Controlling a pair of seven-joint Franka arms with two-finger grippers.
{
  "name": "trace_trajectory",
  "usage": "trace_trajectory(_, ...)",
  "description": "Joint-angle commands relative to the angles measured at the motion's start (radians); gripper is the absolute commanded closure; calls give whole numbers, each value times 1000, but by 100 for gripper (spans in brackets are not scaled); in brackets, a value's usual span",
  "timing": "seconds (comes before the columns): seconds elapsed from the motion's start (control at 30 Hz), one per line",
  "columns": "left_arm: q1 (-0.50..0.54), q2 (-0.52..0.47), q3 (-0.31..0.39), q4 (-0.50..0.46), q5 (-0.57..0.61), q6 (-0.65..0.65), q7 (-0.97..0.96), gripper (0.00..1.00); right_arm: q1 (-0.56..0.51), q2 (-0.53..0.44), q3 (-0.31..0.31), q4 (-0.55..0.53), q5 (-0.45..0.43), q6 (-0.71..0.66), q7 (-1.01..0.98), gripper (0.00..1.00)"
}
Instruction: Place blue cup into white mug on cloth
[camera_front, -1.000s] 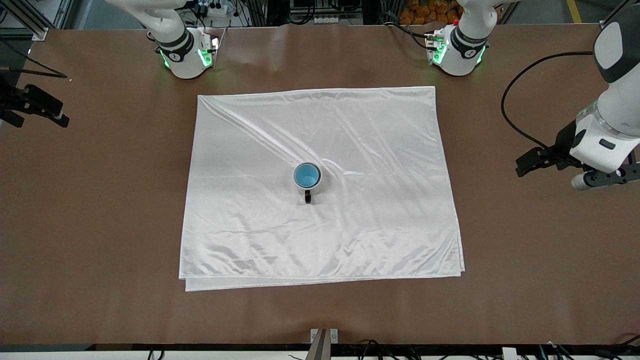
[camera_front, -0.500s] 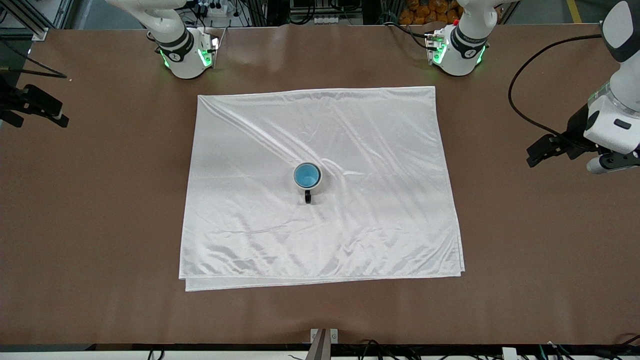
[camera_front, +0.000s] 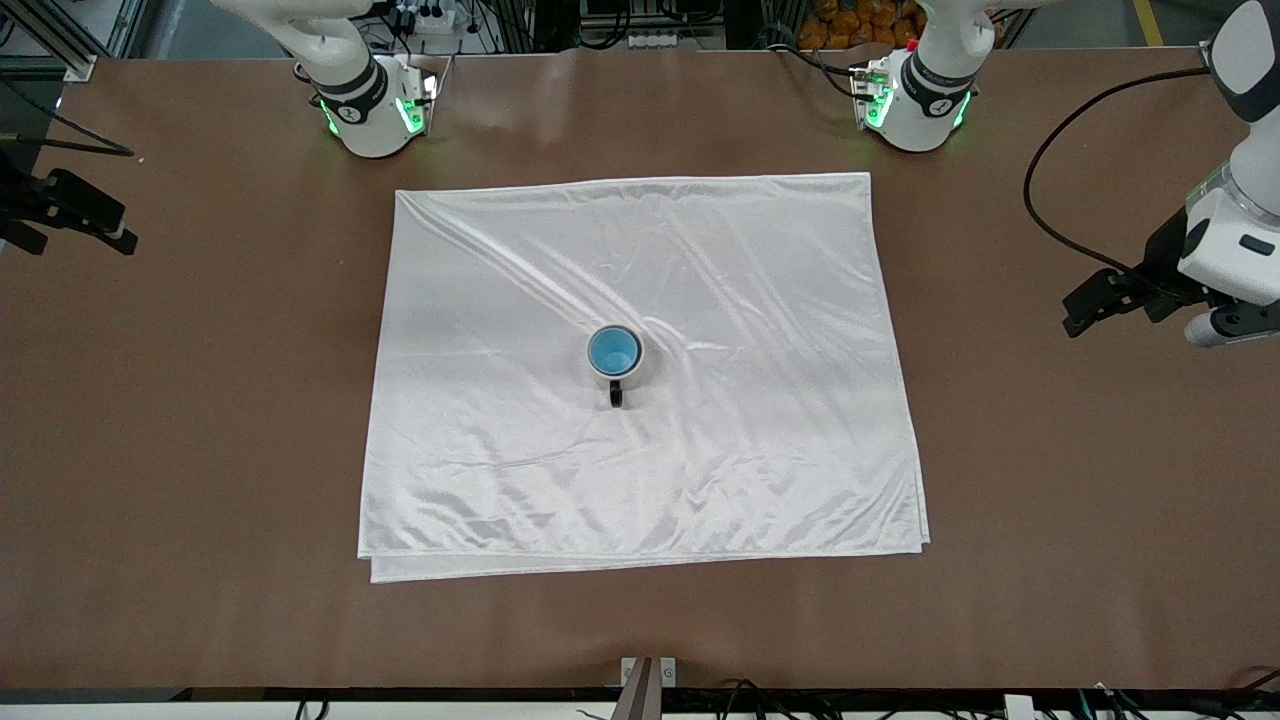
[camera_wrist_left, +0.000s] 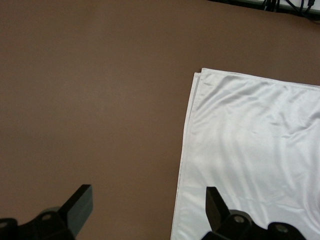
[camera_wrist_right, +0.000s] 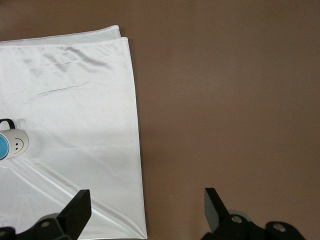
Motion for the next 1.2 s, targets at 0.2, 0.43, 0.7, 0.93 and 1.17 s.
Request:
trace_trajectory(0.2,-62,-46,30,35,21,8,27,0,12,-20,-22,-7,-20,-1,-16,0)
trace_trajectory(0.43,-62,-47,39,36,21,5,30,0,12,-22,-25,-7,-22,-1,-39,0)
trace_trajectory(0.7,-70,-49,64,38,22,3,59,0,14,-22,-22,-1,-82,7,-88,0)
trace_trajectory(0.93,-71,-50,70,41,21,-47,97,0,14,-22,-20,-1,-77,7,-80,0)
trace_trajectory(1.17,-71,-50,73,61,22,-123,126,0,14,-20,-19,-2,-71,10,-78,0)
